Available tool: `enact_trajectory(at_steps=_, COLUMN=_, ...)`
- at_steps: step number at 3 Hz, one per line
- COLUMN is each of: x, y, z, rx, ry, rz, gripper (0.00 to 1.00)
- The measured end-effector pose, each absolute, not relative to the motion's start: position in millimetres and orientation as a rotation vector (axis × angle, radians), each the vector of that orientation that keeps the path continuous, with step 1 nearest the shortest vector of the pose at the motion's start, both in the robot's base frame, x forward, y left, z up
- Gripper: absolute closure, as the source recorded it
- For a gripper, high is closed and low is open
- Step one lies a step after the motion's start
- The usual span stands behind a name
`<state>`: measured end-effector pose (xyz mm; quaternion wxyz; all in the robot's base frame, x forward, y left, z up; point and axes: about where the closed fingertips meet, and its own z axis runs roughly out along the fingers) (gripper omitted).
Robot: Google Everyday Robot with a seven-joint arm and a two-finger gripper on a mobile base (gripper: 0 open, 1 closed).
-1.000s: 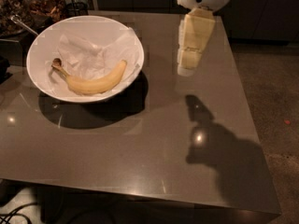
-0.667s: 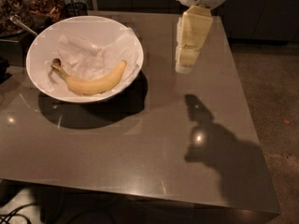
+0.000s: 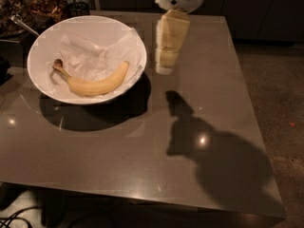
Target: Pick banana from white bowl
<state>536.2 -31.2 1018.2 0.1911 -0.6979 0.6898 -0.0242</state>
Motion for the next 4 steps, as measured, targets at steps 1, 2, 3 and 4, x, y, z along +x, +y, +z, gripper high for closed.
enact_trajectory(at_steps=1, x=549.0, y=-1.9, z=1006.5, rx=-2.013, ry=1.888, rz=-0.061, gripper=0.0)
enact_trajectory(at_steps=2, x=557.8, y=21.0, z=999.9, rx=-2.061, ry=1.85, rz=-0.081, gripper=0.0)
enact_trajectory(at_steps=3, x=562.4, y=41.9, z=994.1, rx=-2.121, ry=1.814, rz=-0.071, gripper=0.04)
enact_trajectory(at_steps=4, x=567.5, y=60.7, z=987.4, rx=-2.184, ry=1.78, rz=-0.07, gripper=0.12)
